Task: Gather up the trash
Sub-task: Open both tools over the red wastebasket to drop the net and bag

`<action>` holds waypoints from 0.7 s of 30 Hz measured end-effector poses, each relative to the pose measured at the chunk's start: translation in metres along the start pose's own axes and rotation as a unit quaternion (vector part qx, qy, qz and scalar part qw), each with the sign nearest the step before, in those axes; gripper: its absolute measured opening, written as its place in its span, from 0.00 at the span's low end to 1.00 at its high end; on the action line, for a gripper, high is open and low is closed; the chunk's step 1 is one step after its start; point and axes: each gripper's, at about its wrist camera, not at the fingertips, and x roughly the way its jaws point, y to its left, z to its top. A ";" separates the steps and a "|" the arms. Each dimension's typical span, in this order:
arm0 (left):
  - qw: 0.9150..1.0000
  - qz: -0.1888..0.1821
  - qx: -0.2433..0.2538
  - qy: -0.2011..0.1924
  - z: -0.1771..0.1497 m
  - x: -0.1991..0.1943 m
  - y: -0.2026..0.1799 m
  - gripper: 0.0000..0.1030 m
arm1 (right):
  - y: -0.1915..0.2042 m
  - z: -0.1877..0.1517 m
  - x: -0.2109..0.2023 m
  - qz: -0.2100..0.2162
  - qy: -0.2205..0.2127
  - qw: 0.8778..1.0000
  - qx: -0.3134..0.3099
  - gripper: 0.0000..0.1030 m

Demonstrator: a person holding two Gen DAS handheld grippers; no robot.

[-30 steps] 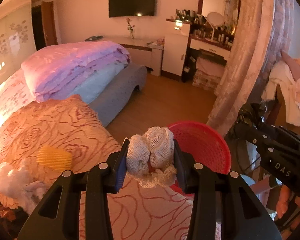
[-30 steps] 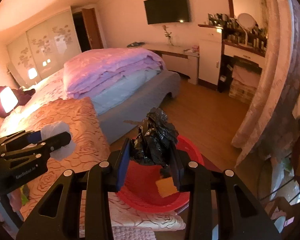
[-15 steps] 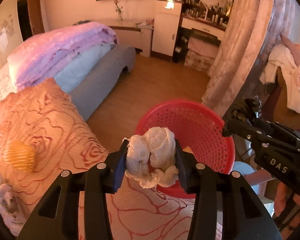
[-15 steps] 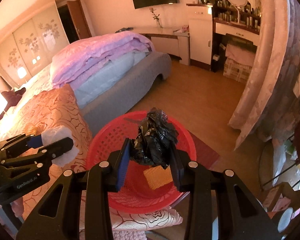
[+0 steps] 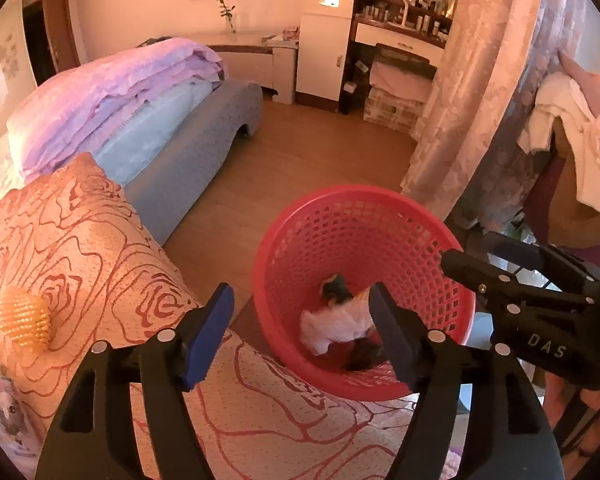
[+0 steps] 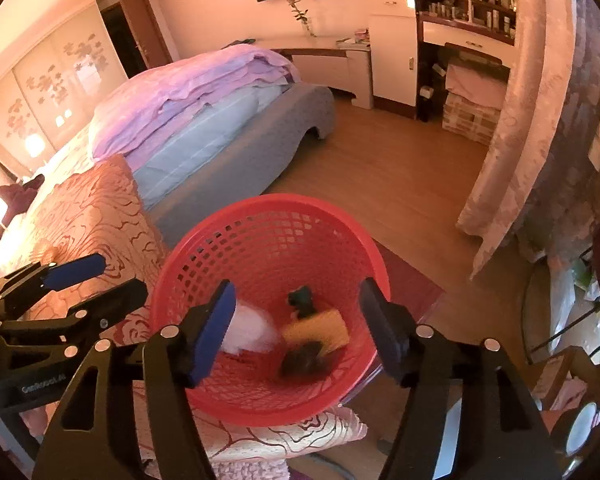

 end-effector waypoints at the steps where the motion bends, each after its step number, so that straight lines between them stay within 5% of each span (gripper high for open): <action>1: 1.000 0.001 -0.003 -0.001 0.000 -0.002 0.001 0.68 | 0.000 0.000 0.000 -0.001 -0.001 1.000 0.001 0.62; 21: 0.997 0.029 -0.056 -0.048 -0.017 -0.055 0.033 0.72 | 0.018 -0.001 -0.032 -0.001 -0.049 0.999 -0.016 0.68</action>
